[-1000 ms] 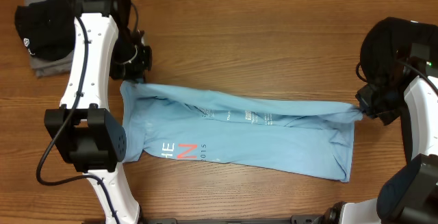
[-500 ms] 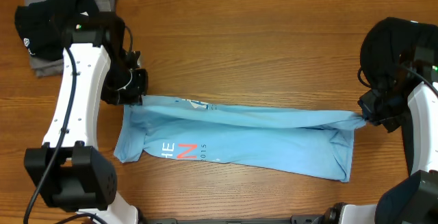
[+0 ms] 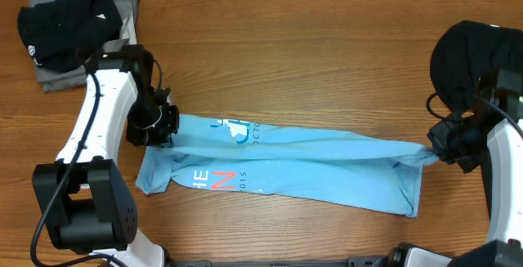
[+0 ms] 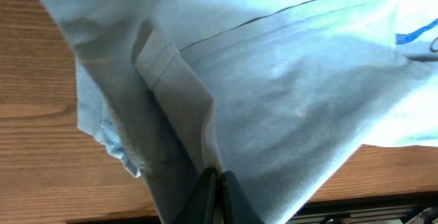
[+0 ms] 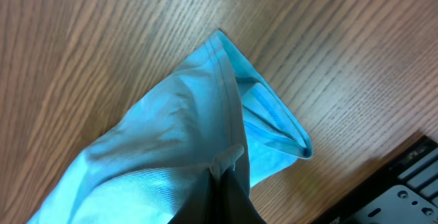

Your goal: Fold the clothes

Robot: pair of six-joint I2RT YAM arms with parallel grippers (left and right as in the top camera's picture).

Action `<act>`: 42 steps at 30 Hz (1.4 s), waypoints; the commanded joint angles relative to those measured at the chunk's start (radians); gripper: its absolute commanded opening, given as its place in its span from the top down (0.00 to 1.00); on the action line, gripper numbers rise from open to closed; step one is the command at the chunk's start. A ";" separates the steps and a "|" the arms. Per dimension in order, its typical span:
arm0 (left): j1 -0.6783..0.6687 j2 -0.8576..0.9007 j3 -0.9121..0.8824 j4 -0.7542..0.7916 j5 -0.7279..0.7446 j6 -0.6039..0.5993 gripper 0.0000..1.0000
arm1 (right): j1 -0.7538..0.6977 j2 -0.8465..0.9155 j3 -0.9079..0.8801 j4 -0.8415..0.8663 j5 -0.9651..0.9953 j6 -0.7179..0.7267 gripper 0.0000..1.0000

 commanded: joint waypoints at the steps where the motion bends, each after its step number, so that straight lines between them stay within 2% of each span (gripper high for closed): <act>1: 0.023 -0.006 -0.005 0.000 -0.027 -0.010 0.96 | -0.016 -0.036 -0.035 0.007 0.056 0.047 0.96; 7: 0.096 -0.006 -0.005 0.014 -0.030 -0.010 0.96 | -0.106 -0.041 -0.057 0.034 0.066 0.070 0.96; 10: 0.128 -0.006 -0.005 0.010 -0.015 -0.002 0.96 | -0.131 -0.041 -0.071 0.043 0.029 0.037 0.96; 23: 0.112 -0.006 -0.005 -0.009 0.009 0.009 0.95 | -0.127 -0.041 -0.182 0.101 -0.021 0.003 0.96; 27: 0.113 -0.006 -0.005 -0.026 0.010 0.009 0.67 | -0.127 -0.041 -0.183 0.105 -0.026 0.002 0.96; 31: 0.113 -0.006 -0.005 -0.028 0.023 0.004 0.60 | -0.127 -0.041 -0.183 0.110 -0.060 -0.010 0.95; 34: 0.113 -0.006 -0.005 -0.023 0.029 0.000 0.59 | -0.127 -0.041 -0.183 0.112 -0.106 -0.052 0.91; 35: 0.113 -0.006 -0.005 -0.021 0.029 0.000 0.59 | -0.127 -0.041 -0.183 0.110 -0.123 -0.067 0.85; 37: 0.113 -0.006 -0.005 -0.019 0.029 0.000 0.59 | -0.127 -0.041 -0.183 0.105 -0.125 -0.074 0.59; 39: 0.113 -0.006 -0.005 -0.019 0.029 0.000 0.59 | -0.127 -0.041 -0.186 0.104 -0.125 -0.079 0.06; 40: 0.113 -0.006 -0.005 -0.018 0.029 0.000 0.59 | -0.127 -0.041 -0.187 0.104 -0.125 -0.081 0.00; 42: 0.113 -0.006 -0.005 -0.014 0.037 0.001 0.58 | -0.127 -0.041 -0.187 0.102 -0.126 -0.080 0.00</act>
